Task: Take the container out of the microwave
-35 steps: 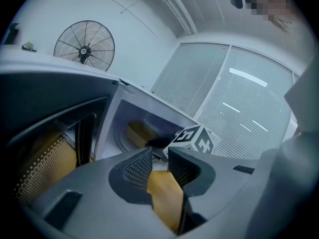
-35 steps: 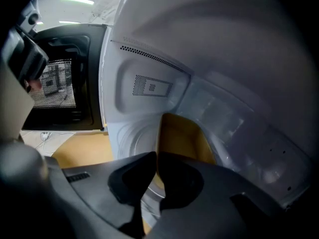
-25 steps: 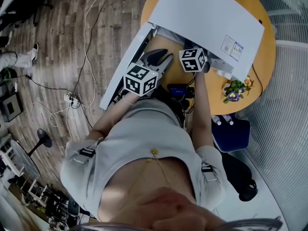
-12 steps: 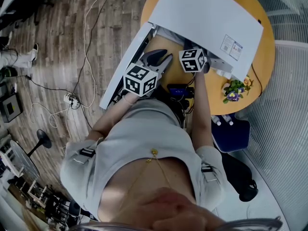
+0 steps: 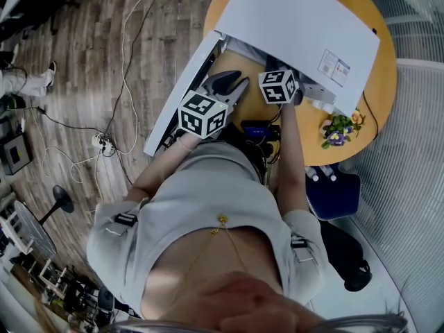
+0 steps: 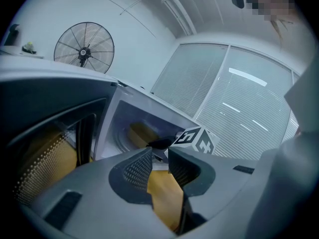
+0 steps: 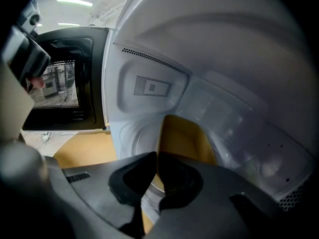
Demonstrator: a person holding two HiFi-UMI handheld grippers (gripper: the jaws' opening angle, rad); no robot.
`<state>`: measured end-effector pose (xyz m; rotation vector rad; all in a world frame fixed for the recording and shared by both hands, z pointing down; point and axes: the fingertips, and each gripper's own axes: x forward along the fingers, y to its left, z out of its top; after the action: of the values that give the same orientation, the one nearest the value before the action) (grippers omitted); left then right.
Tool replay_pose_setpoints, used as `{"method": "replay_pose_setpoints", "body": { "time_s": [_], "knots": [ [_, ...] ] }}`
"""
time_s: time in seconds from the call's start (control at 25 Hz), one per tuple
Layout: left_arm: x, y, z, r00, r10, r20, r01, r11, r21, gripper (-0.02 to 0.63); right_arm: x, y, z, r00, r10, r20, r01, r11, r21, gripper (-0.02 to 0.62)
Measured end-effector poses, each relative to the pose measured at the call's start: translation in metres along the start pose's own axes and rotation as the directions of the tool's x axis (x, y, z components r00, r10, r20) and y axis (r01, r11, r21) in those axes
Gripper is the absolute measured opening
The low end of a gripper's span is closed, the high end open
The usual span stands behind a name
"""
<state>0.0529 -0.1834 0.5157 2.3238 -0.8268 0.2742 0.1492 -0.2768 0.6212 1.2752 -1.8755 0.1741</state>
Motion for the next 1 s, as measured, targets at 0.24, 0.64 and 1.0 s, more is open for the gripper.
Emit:
{"method": "replay_pose_setpoints", "body": {
  "time_s": [0.24, 0.64, 1.0],
  "knots": [
    [-0.001, -0.004, -0.002, 1.000, -0.004, -0.007, 0.004, 1.000, 0.006, 0.103, -0.001, 0.000, -0.001, 1.000, 0.002, 0.002, -0.002, 1.000, -0.005, 0.032],
    [-0.007, -0.004, -0.003, 1.000, -0.004, -0.003, 0.004, 1.000, 0.005, 0.103, -0.006, 0.003, -0.003, 1.000, 0.011, -0.007, -0.011, 1.000, -0.019, 0.032],
    [-0.013, -0.007, -0.004, 1.000, -0.014, 0.006, 0.014, 1.000, 0.014, 0.103, -0.018, 0.007, -0.002, 1.000, 0.008, 0.001, -0.008, 1.000, -0.024, 0.032]
  ]
}}
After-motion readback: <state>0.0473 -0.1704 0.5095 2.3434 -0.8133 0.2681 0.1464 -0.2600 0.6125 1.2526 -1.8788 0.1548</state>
